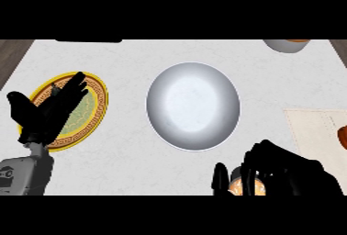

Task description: Pick the cupcake from the placemat and place it in the bowl

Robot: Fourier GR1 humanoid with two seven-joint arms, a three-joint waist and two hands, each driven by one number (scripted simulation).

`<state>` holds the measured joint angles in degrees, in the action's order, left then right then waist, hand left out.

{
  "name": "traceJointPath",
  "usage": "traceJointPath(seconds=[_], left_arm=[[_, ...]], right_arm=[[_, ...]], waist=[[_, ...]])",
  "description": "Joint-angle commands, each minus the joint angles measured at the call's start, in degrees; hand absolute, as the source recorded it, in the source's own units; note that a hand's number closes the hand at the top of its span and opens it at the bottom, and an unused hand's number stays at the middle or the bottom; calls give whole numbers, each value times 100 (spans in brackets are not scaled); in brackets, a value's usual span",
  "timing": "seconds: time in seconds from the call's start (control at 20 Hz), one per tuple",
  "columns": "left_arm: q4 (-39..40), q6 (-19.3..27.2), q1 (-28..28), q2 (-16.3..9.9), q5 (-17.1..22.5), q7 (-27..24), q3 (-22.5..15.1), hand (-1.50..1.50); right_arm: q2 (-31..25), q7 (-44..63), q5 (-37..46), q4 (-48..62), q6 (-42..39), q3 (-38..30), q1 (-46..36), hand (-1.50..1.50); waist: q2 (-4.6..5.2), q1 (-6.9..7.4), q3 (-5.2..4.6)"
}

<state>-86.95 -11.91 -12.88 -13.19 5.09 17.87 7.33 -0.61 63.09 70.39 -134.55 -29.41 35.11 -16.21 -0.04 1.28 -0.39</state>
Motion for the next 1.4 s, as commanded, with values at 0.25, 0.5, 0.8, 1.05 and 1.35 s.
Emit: traceJointPath(seconds=[0.25,0.5,0.8,1.05,1.35], left_arm=[[80,71,-173,89,-77,53,-85,0],[-11,128,-140,164,-130,-44,-127,0],[94,-89,102,73,25,-290,20,0],[137,8,-174,87,-20,-65,-1,0],[48,-124,-203,-62,117,110,96,0]], right_arm=[[58,1285,-1134,1743,114,-1313,-2277,150],[58,942,-1283,3033,480,-2193,-3081,150],[59,-50,-1334,4860,1381,-3052,-3626,150],[59,-1129,-1689,6399,2334,-3352,-3840,150],[60,-1331,-2758,7289,3509,-3876,-3785,150]], waist=[[32,73,16],[32,37,29],[63,61,34],[70,45,38],[76,102,46]])
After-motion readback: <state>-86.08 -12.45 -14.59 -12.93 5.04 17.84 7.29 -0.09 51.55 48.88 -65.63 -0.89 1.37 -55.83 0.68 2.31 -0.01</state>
